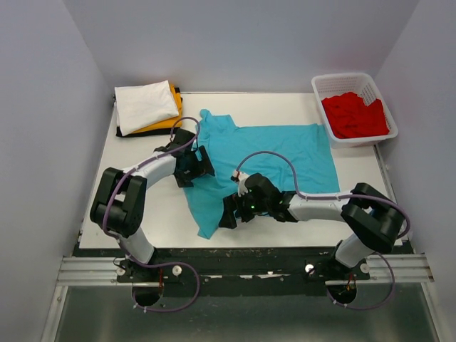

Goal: Fold and stack the t-shirts
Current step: Flatten out the tshirt

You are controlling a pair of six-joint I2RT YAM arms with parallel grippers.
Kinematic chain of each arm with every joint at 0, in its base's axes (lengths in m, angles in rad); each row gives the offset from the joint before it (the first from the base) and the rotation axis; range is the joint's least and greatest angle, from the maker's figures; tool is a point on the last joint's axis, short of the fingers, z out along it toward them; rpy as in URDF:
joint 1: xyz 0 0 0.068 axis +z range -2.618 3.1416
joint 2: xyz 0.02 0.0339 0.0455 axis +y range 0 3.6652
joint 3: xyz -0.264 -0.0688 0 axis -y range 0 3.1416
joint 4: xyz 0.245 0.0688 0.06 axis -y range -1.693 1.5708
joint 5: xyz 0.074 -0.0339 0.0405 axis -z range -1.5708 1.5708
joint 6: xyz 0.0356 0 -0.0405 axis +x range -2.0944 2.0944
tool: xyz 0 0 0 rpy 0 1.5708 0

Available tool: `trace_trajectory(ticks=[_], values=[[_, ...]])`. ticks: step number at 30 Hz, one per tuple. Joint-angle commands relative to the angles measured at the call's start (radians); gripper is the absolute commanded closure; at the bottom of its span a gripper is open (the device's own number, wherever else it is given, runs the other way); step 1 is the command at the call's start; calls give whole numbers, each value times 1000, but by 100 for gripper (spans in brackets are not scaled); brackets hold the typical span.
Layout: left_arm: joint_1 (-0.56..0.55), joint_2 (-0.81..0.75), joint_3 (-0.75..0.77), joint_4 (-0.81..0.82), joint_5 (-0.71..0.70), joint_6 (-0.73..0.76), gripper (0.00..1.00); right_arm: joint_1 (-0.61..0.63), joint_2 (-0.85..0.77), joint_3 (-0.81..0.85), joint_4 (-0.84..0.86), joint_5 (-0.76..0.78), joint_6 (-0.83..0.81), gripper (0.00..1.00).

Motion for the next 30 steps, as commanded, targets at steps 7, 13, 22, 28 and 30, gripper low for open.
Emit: trace_trajectory(ticks=[7, 13, 22, 28, 30], values=[[8, 48, -13, 45, 78, 25, 1, 92, 28, 54, 78, 122, -24, 1], [7, 36, -16, 47, 86, 21, 1, 104, 81, 46, 102, 128, -8, 1], [27, 35, 14, 14, 43, 36, 1, 119, 1, -100, 8, 99, 92, 3], [49, 69, 64, -13, 34, 62, 1, 119, -118, -205, -164, 69, 137, 3], [52, 82, 85, -20, 37, 82, 1, 120, -122, -217, -214, 68, 137, 3]])
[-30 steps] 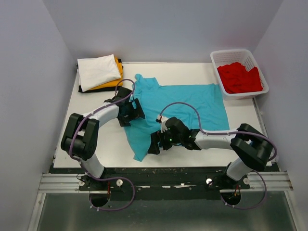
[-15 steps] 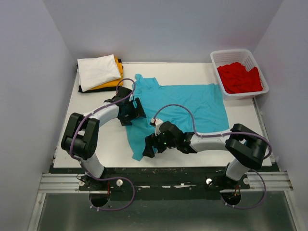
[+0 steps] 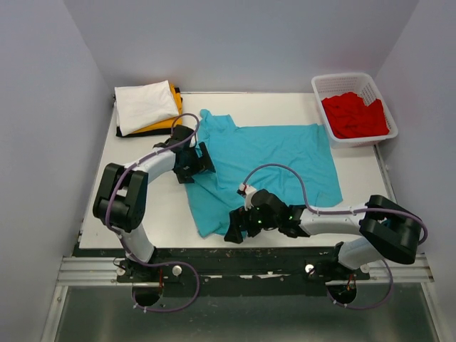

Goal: Fold and stack the t-shirts
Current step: Flatten out the tshirt

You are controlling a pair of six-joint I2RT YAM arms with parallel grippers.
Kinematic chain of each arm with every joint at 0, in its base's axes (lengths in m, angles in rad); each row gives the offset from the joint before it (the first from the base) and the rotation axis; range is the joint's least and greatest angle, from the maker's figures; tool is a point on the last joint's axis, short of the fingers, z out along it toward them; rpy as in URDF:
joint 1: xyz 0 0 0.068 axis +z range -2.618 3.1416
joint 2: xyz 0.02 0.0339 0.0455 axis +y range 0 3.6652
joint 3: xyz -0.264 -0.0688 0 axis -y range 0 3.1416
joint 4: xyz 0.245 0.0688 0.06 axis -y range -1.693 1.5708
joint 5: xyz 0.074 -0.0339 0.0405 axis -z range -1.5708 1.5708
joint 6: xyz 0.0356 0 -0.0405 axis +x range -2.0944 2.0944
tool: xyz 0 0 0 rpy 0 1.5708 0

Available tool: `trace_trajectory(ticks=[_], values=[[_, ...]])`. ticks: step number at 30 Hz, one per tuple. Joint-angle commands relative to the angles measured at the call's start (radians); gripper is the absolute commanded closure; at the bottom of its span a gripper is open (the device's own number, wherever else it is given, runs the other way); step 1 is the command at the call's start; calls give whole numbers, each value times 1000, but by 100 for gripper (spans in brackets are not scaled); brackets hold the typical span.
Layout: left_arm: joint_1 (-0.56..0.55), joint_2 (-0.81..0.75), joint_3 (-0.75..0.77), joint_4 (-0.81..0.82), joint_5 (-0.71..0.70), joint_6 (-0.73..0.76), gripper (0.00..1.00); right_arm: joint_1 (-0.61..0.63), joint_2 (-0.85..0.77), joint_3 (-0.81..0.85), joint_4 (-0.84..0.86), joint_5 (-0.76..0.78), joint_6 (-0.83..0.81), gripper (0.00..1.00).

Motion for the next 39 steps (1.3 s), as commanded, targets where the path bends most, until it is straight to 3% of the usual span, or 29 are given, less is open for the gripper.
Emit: trace_trajectory(ticks=[1, 9, 15, 20, 24, 30, 35, 37, 39], values=[[18, 50, 54, -41, -25, 60, 2, 9, 11, -67, -271, -18, 36, 3], [20, 182, 286, -165, -52, 174, 1, 9, 43, 14, -335, 13, -13, 3], [27, 301, 440, -228, 6, 211, 1, 9, 25, 79, -408, -8, -89, 2], [28, 334, 477, -232, 31, 221, 2, 7, 45, 121, -384, -8, -125, 1], [29, 340, 522, -279, 35, 222, 1, 7, 2, 192, -381, 91, -128, 0], [24, 124, 439, -269, -26, 196, 1, 5, -137, 251, -406, 370, -58, 0], [-32, -183, 195, -187, -47, 129, 1, -27, -248, 245, -530, 678, 69, 0], [-87, -292, 67, -140, -41, 85, 1, -89, -268, 254, -642, 788, 168, 0], [-168, -384, -47, -92, -65, 45, 1, -213, -290, 238, -682, 756, 190, 0]])
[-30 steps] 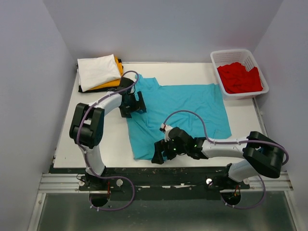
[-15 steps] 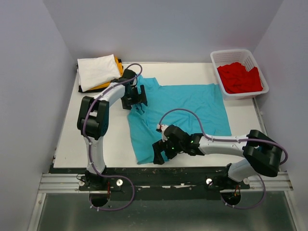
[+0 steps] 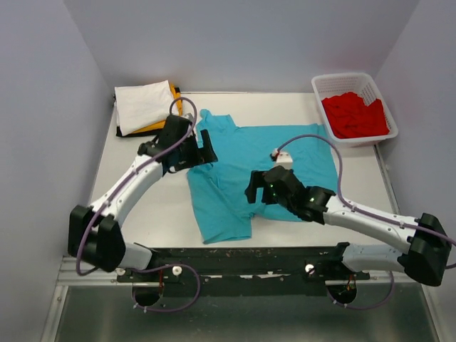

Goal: Fold and stack the t-shirts
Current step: Flatten out the tshirt

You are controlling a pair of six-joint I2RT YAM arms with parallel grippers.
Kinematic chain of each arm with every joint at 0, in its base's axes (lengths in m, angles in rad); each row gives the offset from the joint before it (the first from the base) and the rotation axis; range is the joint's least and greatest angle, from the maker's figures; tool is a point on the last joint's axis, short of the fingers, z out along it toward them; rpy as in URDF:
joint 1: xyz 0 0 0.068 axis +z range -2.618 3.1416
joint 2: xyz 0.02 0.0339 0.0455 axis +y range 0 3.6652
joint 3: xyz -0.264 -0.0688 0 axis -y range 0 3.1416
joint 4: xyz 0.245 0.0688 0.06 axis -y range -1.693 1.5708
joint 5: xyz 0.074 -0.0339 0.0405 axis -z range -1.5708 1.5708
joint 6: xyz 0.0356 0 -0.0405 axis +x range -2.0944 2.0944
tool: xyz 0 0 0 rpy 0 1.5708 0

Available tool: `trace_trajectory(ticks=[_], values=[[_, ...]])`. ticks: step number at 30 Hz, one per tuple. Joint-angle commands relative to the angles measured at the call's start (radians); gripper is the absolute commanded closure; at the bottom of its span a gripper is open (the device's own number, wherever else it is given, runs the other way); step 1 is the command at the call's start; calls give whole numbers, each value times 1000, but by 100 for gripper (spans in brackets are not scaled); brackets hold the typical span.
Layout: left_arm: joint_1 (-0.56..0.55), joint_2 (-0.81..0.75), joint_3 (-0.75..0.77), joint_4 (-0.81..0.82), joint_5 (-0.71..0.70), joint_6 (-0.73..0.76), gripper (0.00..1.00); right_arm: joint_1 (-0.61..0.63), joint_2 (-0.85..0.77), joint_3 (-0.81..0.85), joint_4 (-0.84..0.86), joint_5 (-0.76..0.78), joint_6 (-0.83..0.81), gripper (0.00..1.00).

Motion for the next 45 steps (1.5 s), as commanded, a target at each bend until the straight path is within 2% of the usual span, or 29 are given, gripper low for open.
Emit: trace_trajectory(ticks=[1, 4, 6, 8, 12, 16, 18, 21, 24, 31, 33, 35, 37, 40, 45], values=[[-170, -183, -246, 128, -40, -115, 1, -232, -36, -28, -173, 144, 125, 0], [-254, -227, -372, 258, 61, -178, 1, -387, -17, -68, -141, 75, 126, 0], [-275, -227, -436, 325, 82, -191, 2, -417, 4, -80, -143, 96, 128, 0], [-287, -211, -477, 339, 41, -212, 1, -452, 21, -96, -157, 95, 142, 0], [-290, -145, -547, 416, 69, -236, 1, -520, 51, -154, -145, 36, 158, 0], [-290, -90, -545, 370, 42, -231, 1, -585, 40, -190, -173, 49, 198, 0], [-290, -84, -566, 357, 12, -235, 1, -660, 34, -227, -149, 30, 197, 0], [-287, -97, -583, 288, -51, -248, 1, -806, 45, -263, -161, -78, 197, 0], [-279, -127, -596, 248, -106, -256, 1, -846, -11, -262, -259, 12, 277, 0], [-266, -135, -580, 195, -147, -251, 2, -874, -272, -225, -528, 326, 460, 0], [-262, -133, -576, 190, -157, -248, 1, -873, -325, -229, -533, 332, 488, 0], [-261, -132, -562, 190, -151, -240, 2, -874, -353, -246, -480, 285, 443, 0], [-261, -141, -544, 180, -143, -224, 1, -873, -350, -259, -401, 213, 297, 4], [-277, -212, -531, 155, -148, -216, 1, -874, -313, -248, -337, 121, 178, 8], [-369, -400, -513, -33, -262, -246, 2, -872, -168, -201, -288, 64, 77, 14]])
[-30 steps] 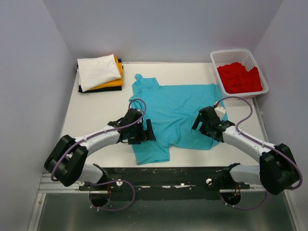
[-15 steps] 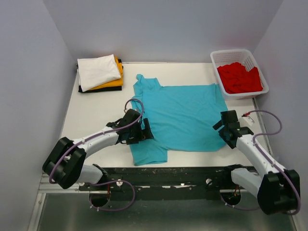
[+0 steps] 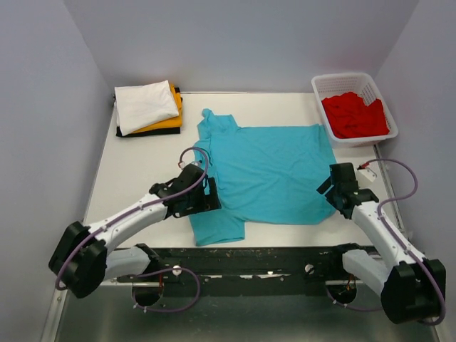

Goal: Fold and stack the t-shirts
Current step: Flatten out the tshirt, then grab the side of the flattened tshirt closest away from the robot with both arms

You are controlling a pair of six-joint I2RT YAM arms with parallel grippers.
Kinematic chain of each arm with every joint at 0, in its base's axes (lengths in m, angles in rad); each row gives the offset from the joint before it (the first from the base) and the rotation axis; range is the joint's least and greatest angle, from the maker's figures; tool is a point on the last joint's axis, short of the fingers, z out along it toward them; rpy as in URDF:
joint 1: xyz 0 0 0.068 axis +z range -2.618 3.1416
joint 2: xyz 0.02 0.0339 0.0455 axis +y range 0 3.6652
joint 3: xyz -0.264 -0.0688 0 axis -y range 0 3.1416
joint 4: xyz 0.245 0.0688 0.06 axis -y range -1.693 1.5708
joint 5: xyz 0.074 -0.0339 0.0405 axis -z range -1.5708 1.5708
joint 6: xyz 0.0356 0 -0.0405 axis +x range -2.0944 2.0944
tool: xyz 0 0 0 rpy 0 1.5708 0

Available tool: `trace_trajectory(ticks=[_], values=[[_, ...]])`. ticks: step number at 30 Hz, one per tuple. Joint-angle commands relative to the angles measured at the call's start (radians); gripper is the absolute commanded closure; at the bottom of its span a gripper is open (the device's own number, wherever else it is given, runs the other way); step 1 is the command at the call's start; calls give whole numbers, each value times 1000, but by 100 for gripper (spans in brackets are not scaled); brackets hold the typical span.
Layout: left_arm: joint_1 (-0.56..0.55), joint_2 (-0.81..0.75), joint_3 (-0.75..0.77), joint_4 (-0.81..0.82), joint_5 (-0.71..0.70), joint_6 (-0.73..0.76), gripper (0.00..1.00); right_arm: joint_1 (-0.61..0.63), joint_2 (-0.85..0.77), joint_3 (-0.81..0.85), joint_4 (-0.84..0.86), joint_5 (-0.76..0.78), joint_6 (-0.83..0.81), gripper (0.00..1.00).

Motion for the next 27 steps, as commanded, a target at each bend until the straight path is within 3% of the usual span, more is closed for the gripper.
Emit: trace_trajectory(ticks=[1, 6, 10, 14, 18, 22, 24, 26, 27], values=[[-86, -190, 12, -251, -136, -31, 1, -1, 128, 57, 44, -50, -127, 14], [-200, -371, -147, -377, -102, -158, 2, 1, 223, 68, 46, 4, -115, 24], [-261, -475, -244, -339, 5, -215, 6, 1, 268, 54, 87, -20, -108, 30], [-281, -481, -295, -260, 68, -233, 10, 1, 287, 56, 100, -19, -114, 34], [-285, -433, -339, -160, 84, -237, 20, 0, 276, 55, 115, -33, -137, 35], [-285, -337, -344, -75, 91, -231, 45, 0, 289, 48, 140, -71, -165, 36], [-285, -296, -323, -70, 69, -221, 65, 3, 295, 51, 146, -84, -169, 37], [-287, -266, -294, -85, 60, -216, 95, 4, 295, 65, 139, -90, -171, 40], [-286, -259, -288, -92, 60, -214, 100, 6, 294, 71, 135, -92, -173, 41]])
